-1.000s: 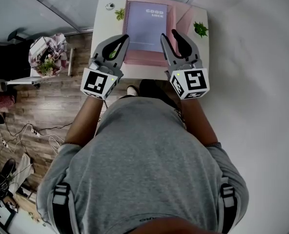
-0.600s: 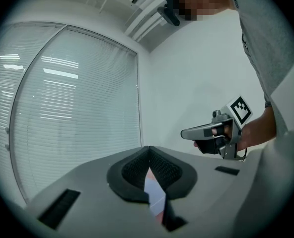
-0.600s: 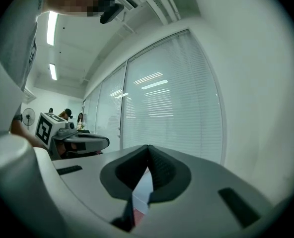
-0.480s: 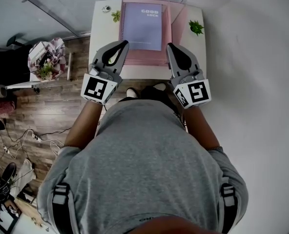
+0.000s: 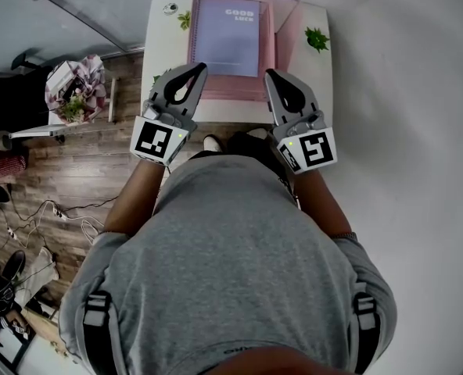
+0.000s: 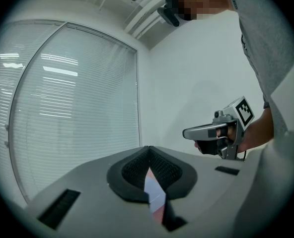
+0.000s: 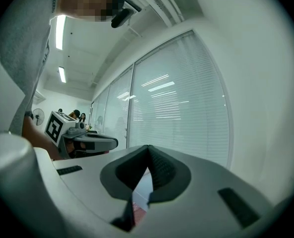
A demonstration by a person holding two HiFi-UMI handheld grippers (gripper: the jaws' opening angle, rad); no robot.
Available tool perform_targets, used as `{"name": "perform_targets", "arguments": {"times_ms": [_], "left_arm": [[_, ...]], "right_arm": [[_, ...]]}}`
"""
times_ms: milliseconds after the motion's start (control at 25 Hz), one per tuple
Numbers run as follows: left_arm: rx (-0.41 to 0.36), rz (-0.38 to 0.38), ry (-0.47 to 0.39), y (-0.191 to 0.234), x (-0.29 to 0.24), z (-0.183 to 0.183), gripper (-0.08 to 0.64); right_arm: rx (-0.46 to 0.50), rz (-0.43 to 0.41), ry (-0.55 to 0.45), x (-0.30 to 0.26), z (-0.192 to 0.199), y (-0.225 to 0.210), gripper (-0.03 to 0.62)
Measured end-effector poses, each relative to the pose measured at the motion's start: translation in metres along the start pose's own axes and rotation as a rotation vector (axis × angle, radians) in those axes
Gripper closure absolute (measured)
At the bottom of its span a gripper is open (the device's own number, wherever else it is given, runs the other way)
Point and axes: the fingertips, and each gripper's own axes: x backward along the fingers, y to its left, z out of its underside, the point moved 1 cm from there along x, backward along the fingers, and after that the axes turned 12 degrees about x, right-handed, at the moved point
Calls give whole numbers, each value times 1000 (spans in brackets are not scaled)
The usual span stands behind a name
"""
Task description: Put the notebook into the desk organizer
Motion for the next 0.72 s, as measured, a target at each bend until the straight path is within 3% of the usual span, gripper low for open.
{"name": "perform_targets", "arguments": {"times_ms": [720], "left_arm": [[-2,-17,6,5,-3,-2,540]], "right_arm": [[3,-17,-3,-9,-5,-8,586]]}}
